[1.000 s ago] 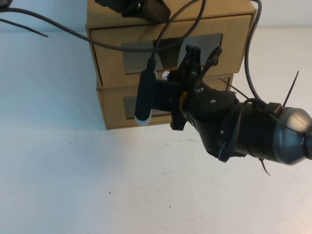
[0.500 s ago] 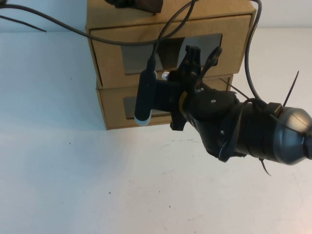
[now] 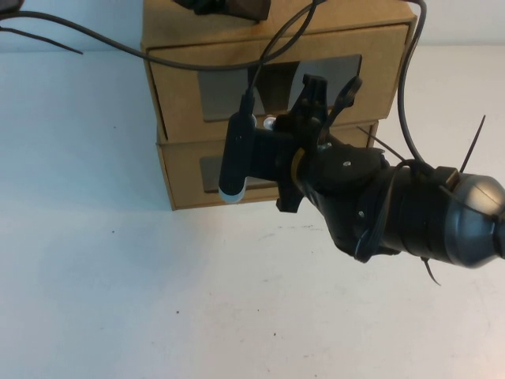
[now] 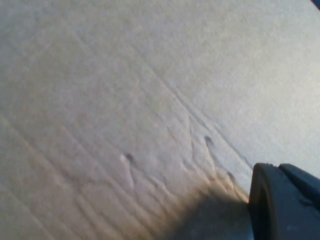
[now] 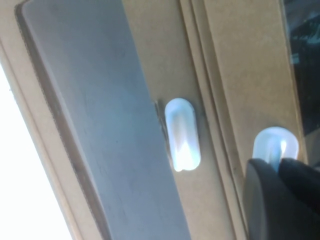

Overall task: Open the shoe box
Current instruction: 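Pull the top drawer of the cardboard box fully open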

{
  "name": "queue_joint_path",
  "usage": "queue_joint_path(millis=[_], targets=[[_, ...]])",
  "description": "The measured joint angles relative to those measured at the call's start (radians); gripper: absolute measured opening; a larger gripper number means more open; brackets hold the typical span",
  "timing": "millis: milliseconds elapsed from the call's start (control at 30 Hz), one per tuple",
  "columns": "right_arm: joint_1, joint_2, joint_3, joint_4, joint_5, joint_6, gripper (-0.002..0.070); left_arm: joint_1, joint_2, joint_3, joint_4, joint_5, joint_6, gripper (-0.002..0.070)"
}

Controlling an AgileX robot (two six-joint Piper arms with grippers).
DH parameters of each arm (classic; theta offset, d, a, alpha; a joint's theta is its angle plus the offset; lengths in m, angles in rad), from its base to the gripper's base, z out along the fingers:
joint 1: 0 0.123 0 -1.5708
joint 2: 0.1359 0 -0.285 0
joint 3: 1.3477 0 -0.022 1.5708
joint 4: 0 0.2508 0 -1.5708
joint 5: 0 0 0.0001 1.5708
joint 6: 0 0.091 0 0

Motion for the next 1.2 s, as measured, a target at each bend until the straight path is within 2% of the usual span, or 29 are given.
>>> queue_joint_path(millis=[433,667,967,1200], targets=[[0.017,-0.048,0.035,0.046,-0.002,-0.005,0.0008,0.016,0.002,0.000,-0.012,0.003,-0.014,-0.0006],[0.022,-0.071,0.035,0.187,0.000,-0.136,0.0007,0.016,0.004,0.000,-0.016,0.003,-0.014,-0.0006],[0.090,-0.082,0.040,0.227,0.086,-0.181,0.0007,0.017,0.004,0.000,-0.016,0.003,-0.014,-0.0006],[0.143,-0.167,0.132,0.257,0.104,-0.182,0.0007,0.017,0.004,0.000,-0.016,0.003,-0.014,-0.0006]])
